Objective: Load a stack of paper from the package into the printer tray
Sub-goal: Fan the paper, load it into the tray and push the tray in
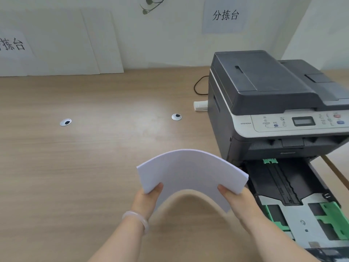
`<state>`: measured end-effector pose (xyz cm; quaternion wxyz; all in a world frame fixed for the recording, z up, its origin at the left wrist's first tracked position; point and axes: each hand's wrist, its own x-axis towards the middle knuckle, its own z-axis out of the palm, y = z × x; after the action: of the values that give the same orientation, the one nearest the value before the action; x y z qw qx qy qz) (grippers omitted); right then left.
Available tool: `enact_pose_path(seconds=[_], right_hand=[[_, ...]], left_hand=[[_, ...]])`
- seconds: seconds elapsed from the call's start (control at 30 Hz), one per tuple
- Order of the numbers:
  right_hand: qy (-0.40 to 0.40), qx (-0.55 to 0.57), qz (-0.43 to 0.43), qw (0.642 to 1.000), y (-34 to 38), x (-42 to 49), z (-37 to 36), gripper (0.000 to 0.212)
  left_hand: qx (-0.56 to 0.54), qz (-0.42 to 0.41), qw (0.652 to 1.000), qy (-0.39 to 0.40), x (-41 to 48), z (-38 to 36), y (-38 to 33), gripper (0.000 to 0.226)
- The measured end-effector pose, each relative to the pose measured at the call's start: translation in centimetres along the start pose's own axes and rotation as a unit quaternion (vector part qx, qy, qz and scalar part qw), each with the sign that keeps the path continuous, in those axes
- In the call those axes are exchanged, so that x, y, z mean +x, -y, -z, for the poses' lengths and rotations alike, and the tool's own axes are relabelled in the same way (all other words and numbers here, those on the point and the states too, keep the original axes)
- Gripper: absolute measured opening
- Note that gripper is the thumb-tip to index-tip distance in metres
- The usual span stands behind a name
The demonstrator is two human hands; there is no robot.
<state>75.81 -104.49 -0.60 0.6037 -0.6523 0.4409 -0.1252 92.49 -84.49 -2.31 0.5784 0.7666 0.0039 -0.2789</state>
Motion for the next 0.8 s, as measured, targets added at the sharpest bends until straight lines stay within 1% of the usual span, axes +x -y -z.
enact_pose_path(seconds=[0.07,0.2,0.27,0.33,0.37,0.43,0.5,0.57,0.67,0.73,0.77,0.8], right_hand=[[-0.003,0.002,-0.005,1.000,-0.6,0.0,-0.5,0.007],[-0.013,0.017,-0.012,1.000,-1.7,-0.4,-1.4,0.018],[-0.012,0.018,-0.009,1.000,-1.2,-0.2,-1.4,0.016],[-0.024,0.031,0.003,0.999,-0.8,0.1,-1.4,0.015],[-0.029,0.035,0.008,0.999,-0.8,0.1,-1.4,0.016],[-0.030,0.033,-0.003,0.999,-1.4,0.0,-1.5,0.014],[-0.032,0.032,-0.019,0.999,-2.0,-0.2,-1.6,0.009],[-0.034,0.025,-0.023,0.999,-1.7,-0.1,-1.6,0.005],[-0.038,0.012,0.020,0.999,1.4,0.2,-1.1,0.012],[-0.039,-0.001,0.071,0.997,4.8,0.3,-0.4,0.007],[-0.036,-0.008,0.093,0.995,6.6,0.3,0.1,0.003],[-0.030,-0.006,0.112,0.993,8.4,0.3,0.5,0.004]], left_hand=[[0.006,-0.002,1.000,-0.001,0.1,-0.1,0.6,0.012],[-0.010,0.005,1.000,-0.018,0.3,-0.5,1.8,0.014],[-0.013,0.000,1.000,-0.023,0.5,-0.5,1.6,0.016],[-0.020,0.005,0.999,-0.033,0.6,-0.5,1.2,0.008],[-0.020,0.013,0.999,-0.037,0.6,-0.6,1.2,0.009],[-0.012,0.039,0.998,-0.045,0.4,-0.6,1.7,0.019],[0.005,0.058,0.997,-0.051,0.3,-0.7,2.1,0.021],[0.026,0.053,0.997,-0.042,0.5,-0.6,1.8,0.021],[0.030,0.027,0.999,-0.036,0.6,0.5,-0.3,0.017],[-0.003,0.019,0.999,-0.033,0.3,1.8,-2.6,0.015],[-0.030,0.009,0.999,-0.022,0.2,2.5,-3.8,0.012],[-0.053,-0.004,0.999,-0.007,-0.1,3.2,-5.1,0.010]])
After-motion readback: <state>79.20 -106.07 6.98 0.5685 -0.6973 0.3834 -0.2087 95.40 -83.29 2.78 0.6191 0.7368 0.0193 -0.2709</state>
